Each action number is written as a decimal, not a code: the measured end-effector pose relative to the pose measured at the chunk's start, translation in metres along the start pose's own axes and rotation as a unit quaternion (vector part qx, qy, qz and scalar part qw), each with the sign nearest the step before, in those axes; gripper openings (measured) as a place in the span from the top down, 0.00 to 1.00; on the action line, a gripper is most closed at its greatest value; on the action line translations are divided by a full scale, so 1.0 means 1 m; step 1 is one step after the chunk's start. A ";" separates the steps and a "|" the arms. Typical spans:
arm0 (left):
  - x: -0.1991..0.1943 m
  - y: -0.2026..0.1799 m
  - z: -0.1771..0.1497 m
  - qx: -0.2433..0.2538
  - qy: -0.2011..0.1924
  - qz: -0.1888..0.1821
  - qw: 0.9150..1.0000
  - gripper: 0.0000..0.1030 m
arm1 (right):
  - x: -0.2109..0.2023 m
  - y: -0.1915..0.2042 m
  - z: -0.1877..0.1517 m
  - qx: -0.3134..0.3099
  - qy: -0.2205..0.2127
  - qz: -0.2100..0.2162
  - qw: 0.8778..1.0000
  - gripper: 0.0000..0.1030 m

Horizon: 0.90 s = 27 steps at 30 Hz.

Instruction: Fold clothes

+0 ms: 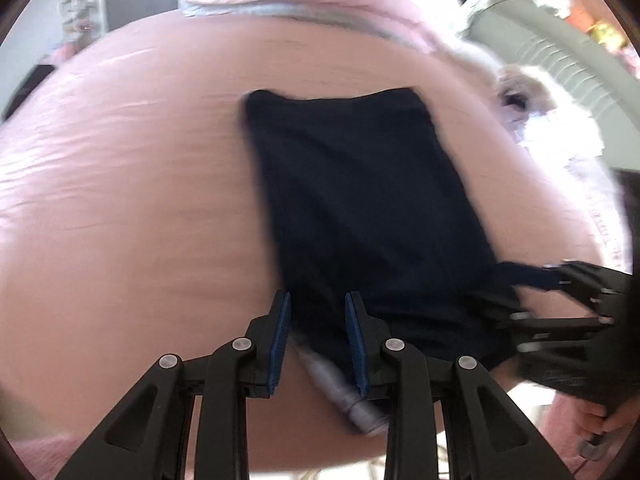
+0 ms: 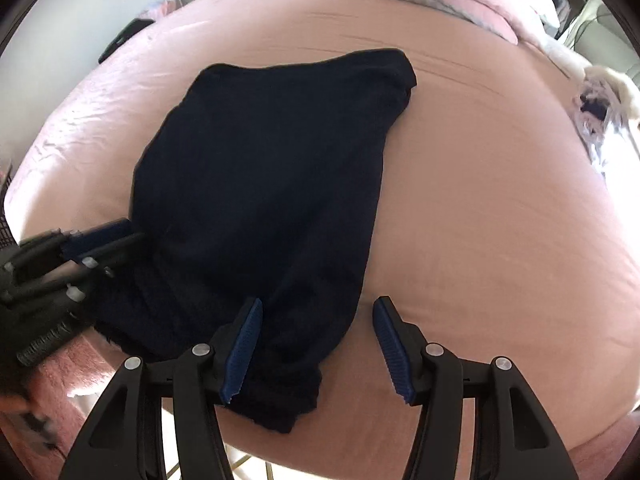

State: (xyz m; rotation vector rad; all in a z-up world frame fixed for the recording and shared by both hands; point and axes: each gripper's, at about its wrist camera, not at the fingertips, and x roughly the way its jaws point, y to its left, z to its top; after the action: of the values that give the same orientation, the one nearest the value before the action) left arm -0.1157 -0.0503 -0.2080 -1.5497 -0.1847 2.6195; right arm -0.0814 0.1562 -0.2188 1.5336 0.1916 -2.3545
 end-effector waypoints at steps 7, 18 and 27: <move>-0.008 0.022 0.019 -0.065 -0.073 -0.052 0.994 0.72 | -0.026 -0.035 -0.019 0.097 -0.022 0.033 0.995 0.45; 0.015 0.007 0.033 -0.043 -0.028 0.014 0.999 0.70 | -0.011 -0.009 -0.017 0.047 -0.020 0.009 0.999 0.45; -0.017 -0.011 0.015 0.026 -0.043 -0.030 0.998 0.70 | -0.019 -0.009 -0.007 0.059 -0.029 0.041 0.997 0.45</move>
State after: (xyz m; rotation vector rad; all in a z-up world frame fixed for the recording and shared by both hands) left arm -0.1202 -0.0424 -0.1843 -1.3936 -0.1658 2.6252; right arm -0.0709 0.1703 -0.2046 1.4935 -0.0241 -2.3799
